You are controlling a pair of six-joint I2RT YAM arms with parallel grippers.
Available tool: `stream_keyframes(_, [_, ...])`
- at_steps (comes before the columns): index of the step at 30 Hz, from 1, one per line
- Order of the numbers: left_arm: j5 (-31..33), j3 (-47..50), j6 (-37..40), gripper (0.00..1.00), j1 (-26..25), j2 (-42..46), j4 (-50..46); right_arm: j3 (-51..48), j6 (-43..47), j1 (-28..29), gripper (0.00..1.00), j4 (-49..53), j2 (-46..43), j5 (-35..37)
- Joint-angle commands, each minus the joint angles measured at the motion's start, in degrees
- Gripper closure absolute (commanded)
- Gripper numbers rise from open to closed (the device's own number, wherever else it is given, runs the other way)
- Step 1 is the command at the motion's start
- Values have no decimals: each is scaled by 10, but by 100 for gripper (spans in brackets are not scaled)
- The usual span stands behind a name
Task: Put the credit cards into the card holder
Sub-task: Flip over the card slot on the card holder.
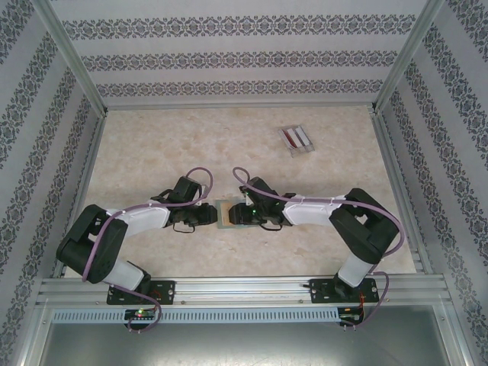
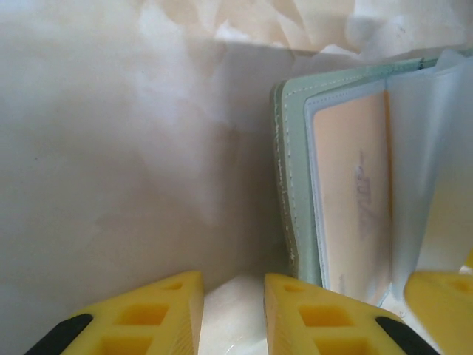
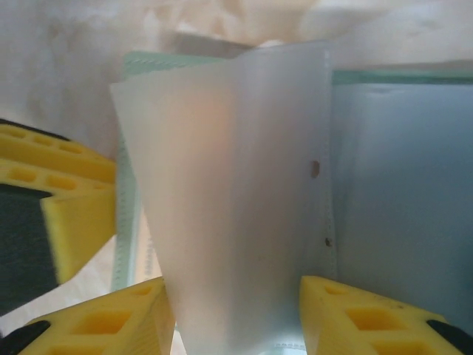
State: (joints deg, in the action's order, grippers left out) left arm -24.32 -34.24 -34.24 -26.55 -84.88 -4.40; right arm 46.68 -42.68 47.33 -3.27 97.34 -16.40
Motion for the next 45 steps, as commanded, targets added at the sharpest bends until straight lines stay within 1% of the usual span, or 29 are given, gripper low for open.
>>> stream_keyframes(1, [26,3,-28,72,1,11,-27,25,-6,20,52,-53,10,-44])
stream_keyframes(3, [28,11,-50,71,4,19,-18,31,-7,33,52,-72,8,-60])
stream_keyframes(6, [30,10,-61,70,13,34,-21,36,10,52,52,-90,-5,-80])
stream_keyframes(8, [38,2,-64,69,28,48,-41,38,16,58,52,-91,-18,-94])
stream_keyframes(10, [47,0,-68,68,47,64,-49,37,16,58,51,-100,-23,-124])
stream_keyframes(11, [56,-2,-69,67,57,74,-52,34,21,58,51,-106,-25,-137])
stream_keyframes(12, [69,-5,-66,62,67,81,-58,31,28,58,51,-106,-30,-140])
stream_keyframes(14, [89,-16,-54,60,82,93,-72,23,41,54,51,-92,-57,-125])
stream_keyframes(16, [97,-33,-30,58,88,96,-80,10,52,48,51,-63,-99,-83])
stream_keyframes(18, [105,-54,-4,54,88,89,-88,-11,63,37,49,-17,-152,2])
stream_keyframes(20, [101,-76,13,53,90,70,-103,-32,62,19,47,23,-184,70])
stream_keyframes(22, [73,-85,27,54,91,52,-99,-44,59,-1,46,47,-203,77])
stream_keyframes(24, [38,-74,17,55,91,39,-59,-59,62,-5,45,59,-220,93])
stream_keyframes(26, [18,-69,18,54,90,23,-38,-70,47,-10,44,59,-220,111])
stream_keyframes(30, [15,-66,41,54,90,-6,-22,-72,17,-9,44,30,-178,88])
stream_keyframes(33, [4,-38,52,53,90,-11,32,-48,15,3,46,2,-120,61])
stream_keyframes(34, [8,-27,55,52,90,-10,50,-33,15,7,47,-2,-104,51])
stream_keyframes(37, [28,10,83,51,90,-3,103,6,20,26,47,-13,-62,49])
stream_keyframes(39, [39,36,86,51,90,12,139,28,24,22,48,5,-50,69])
stream_keyframes(41, [50,46,96,50,91,33,145,37,35,2,48,34,-73,114])
stream_keyframes(43, [93,50,102,48,90,52,131,35,64,-27,47,51,-110,157])
stream_keyframes(45, [131,47,108,45,90,67,100,57,128,-67,45,93,-137,182])
